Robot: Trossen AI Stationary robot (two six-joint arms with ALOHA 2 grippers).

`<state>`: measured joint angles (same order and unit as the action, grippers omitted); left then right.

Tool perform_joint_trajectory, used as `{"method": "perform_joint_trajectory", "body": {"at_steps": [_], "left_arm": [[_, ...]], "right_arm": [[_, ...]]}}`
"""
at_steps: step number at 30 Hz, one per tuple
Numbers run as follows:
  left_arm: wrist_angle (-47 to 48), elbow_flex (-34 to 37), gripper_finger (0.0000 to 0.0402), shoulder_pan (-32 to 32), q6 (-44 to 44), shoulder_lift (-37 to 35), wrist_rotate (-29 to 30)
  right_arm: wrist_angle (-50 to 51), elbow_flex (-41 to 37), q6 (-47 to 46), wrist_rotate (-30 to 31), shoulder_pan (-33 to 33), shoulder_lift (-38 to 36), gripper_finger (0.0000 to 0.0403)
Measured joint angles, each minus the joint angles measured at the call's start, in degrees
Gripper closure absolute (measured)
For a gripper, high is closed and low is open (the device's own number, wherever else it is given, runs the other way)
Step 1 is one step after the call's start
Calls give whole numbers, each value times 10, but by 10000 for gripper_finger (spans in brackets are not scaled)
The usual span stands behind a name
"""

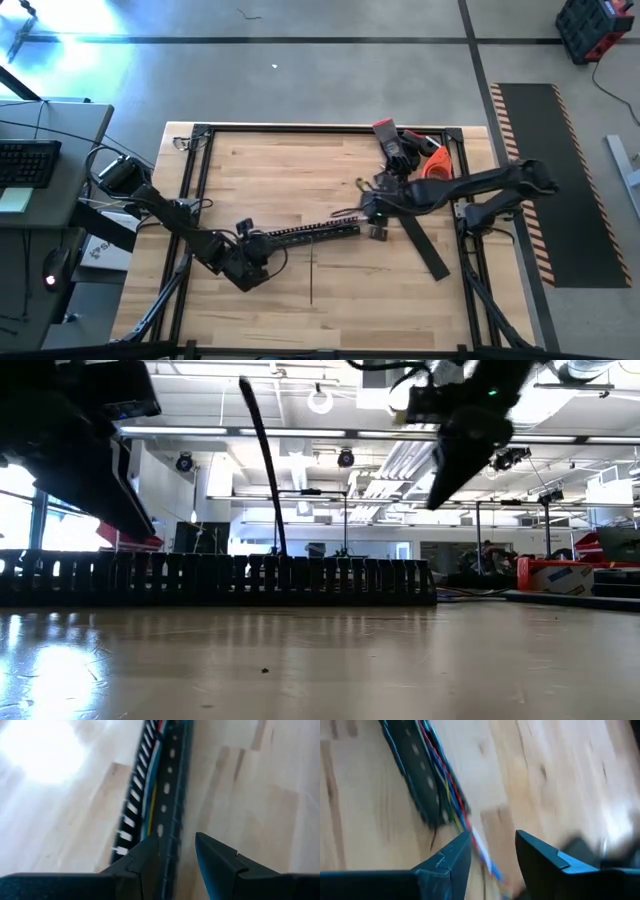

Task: Ziptie cables
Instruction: Close the black cable duct with the black duct lid

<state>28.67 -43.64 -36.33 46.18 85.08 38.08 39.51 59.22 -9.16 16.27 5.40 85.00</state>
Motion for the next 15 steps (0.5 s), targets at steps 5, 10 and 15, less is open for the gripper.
{"method": "perform_joint_trajectory", "body": {"at_steps": [5, 10, 15], "left_arm": [[7, 0, 286, -14, 1, 0, 37], [16, 0, 287, -28, 2, 0, 66], [15, 0, 287, -30, 2, 0, 94]], "right_arm": [[43, -80, -175, 12, 37, -73, 264], [-112, -195, -250, -70, 78, -118, 259], [-312, -273, -254, -26, 119, -122, 214]]}}
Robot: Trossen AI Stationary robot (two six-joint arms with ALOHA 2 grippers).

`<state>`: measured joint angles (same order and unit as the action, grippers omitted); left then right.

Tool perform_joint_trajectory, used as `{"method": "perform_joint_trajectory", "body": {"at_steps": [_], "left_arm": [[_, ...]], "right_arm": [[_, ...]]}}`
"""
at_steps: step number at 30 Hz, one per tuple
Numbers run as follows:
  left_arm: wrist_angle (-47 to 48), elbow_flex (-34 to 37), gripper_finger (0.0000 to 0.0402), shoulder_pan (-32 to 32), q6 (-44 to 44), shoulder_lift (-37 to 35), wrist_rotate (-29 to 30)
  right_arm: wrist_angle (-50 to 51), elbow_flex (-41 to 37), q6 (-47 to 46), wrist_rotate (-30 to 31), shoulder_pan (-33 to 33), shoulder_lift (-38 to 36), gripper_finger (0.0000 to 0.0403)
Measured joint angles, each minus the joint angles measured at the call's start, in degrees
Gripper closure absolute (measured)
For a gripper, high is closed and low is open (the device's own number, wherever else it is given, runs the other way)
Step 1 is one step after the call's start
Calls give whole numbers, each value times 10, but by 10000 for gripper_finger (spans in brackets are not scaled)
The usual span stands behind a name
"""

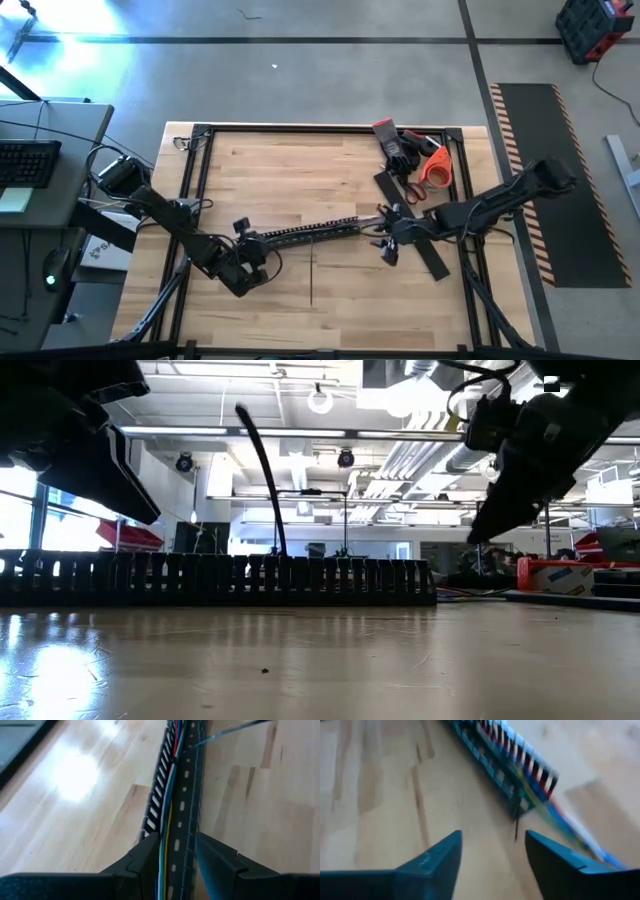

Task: Ziptie cables
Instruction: Close the black cable duct with the black duct lid

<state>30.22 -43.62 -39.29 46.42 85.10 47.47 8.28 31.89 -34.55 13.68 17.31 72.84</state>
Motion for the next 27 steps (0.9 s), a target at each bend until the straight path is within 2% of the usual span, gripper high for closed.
{"method": "perform_joint_trajectory", "body": {"at_steps": [2, 4, 7, 10, 13, 15, 20, 27], "left_arm": [[0, 0, 287, 0, 0, 0, 3], [2, 0, 287, 4, 0, 0, 3], [11, 0, 287, 7, 0, 0, -10], [18, 0, 287, 7, 8, 0, -11], [21, 0, 287, 7, 15, 0, -8], [21, 0, 287, 7, 15, 1, -10], [22, 0, 287, 7, 15, 2, -11], [23, 0, 287, 6, 15, 2, -19]], "right_arm": [[-49, -17, 24, 39, 5, 2, 179], [-44, -20, 49, 54, 0, 1, 141], [37, -2, 51, 69, -4, -3, 90], [151, 1, -4, 149, 16, -5, 62], [240, 0, -82, 264, 49, -4, 53], [275, 0, -144, 297, 63, -4, 53], [276, -37, -247, 310, 75, -5, 53], [162, -129, -298, 302, 75, -6, 53]]}}
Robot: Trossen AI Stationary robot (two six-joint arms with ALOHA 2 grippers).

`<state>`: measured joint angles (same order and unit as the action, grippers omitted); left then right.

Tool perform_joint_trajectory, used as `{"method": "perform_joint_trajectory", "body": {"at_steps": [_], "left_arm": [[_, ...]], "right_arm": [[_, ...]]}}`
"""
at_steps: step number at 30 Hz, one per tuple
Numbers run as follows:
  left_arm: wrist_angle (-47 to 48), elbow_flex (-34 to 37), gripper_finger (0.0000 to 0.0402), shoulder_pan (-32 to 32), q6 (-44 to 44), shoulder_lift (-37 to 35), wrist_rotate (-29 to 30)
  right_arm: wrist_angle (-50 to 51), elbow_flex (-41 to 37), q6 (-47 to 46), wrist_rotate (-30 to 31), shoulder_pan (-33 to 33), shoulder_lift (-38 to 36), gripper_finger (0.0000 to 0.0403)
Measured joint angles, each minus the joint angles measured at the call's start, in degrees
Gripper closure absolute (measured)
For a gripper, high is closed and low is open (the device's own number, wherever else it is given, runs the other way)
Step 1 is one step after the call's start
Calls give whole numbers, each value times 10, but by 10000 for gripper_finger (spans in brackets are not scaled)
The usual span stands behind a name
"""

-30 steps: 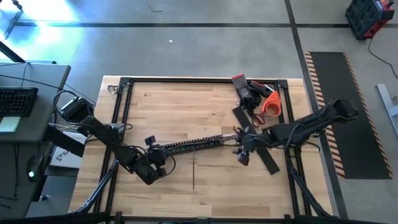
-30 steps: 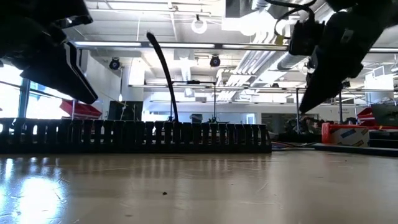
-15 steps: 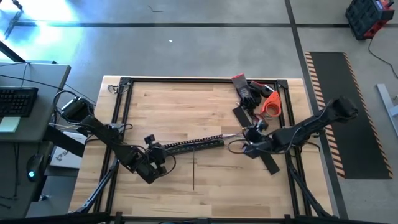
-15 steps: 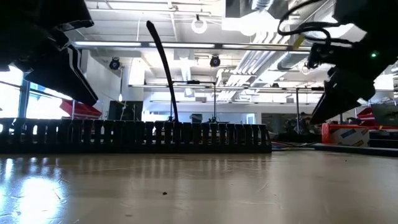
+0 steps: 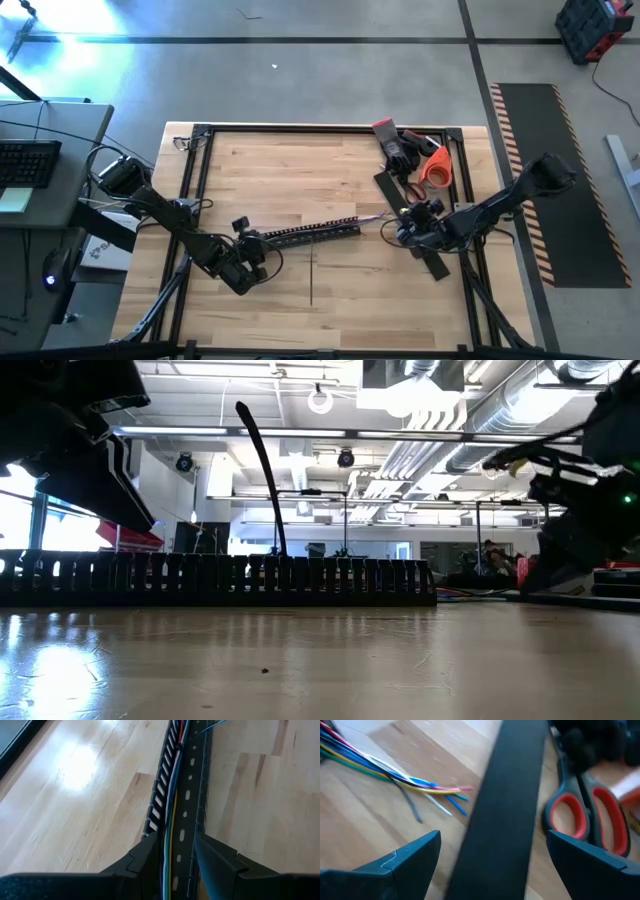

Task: Ziptie cables
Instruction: Close the black cable duct with the black duct lid

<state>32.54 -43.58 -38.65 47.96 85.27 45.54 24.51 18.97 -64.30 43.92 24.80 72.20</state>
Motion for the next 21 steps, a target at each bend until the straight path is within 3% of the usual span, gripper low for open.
{"method": "perform_joint_trajectory", "body": {"at_steps": [9, 13, 18, 21], "left_arm": [[-2, 0, 287, 0, 1, 0, 0], [-3, 0, 287, 0, 5, 0, 0], [-5, 0, 287, 0, 15, 0, -15], [-13, 0, 287, 0, 15, 0, -18]], "right_arm": [[-143, -97, -13, -15, 0, -2, 61], [-173, -119, -8, -5, 1, -2, 100], [-179, -122, -2, -2, 0, -2, 183], [-181, -123, -3, -2, 0, -2, 190]]}}
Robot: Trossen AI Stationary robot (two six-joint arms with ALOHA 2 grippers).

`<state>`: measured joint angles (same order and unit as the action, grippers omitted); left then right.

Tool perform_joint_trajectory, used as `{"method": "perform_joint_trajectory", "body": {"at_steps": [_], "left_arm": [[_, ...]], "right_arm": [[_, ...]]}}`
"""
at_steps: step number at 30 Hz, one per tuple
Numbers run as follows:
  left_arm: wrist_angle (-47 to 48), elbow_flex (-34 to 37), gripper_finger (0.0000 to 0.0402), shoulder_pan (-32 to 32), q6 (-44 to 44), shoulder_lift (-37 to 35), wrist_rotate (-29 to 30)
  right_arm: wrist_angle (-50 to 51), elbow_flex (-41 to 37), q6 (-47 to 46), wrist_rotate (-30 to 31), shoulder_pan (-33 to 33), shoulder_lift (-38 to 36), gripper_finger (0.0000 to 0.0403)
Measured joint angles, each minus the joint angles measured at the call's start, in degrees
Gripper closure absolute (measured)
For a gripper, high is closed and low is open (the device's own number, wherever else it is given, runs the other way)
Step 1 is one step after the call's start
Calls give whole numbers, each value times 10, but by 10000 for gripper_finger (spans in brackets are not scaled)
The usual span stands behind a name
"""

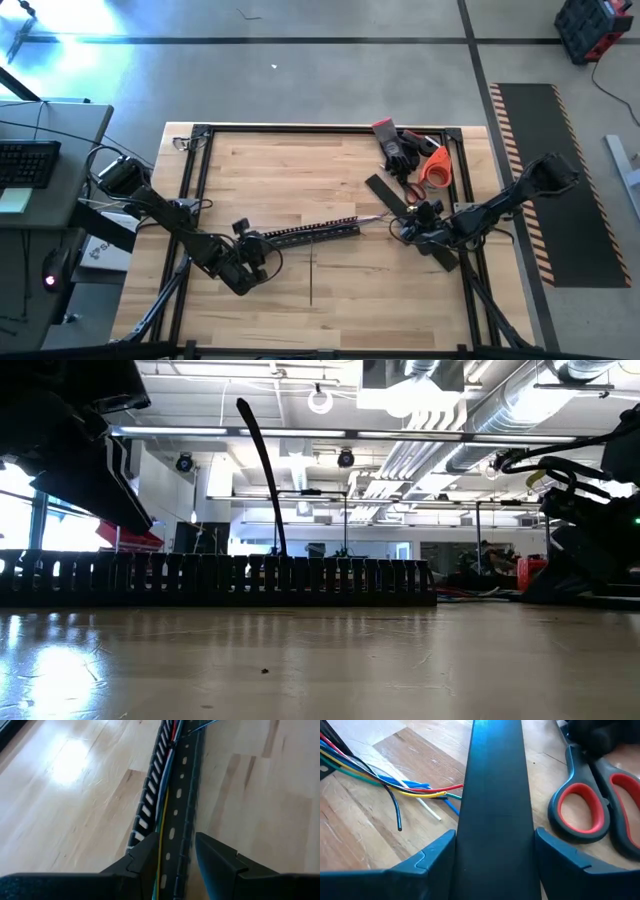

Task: Ziptie cables
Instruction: Close the black cable duct with the black duct lid

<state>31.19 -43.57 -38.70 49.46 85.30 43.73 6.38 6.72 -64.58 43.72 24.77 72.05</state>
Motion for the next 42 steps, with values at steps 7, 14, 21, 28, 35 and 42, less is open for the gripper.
{"method": "perform_joint_trajectory", "body": {"at_steps": [7, 14, 21, 28, 35, 42], "left_arm": [[-13, -18, 290, -17, -6, -12, 13], [-7, -44, 348, -48, -48, -68, 79], [-7, -46, 397, -60, -98, -138, 120], [-9, -46, 401, -72, -138, -208, 137], [-13, -46, 401, -79, -142, -266, 154], [-5, -46, 401, -73, -122, -304, 128]], "right_arm": [[30, 45, 27, -24, -1, 0, 190], [112, 162, 112, -37, -8, -8, 190], [126, 276, 285, -30, -46, -10, 190], [153, 373, 451, -89, -105, -11, 193], [20, 421, 560, -279, -160, 43, 193], [-48, 552, 643, -399, -178, 231, 193]]}}
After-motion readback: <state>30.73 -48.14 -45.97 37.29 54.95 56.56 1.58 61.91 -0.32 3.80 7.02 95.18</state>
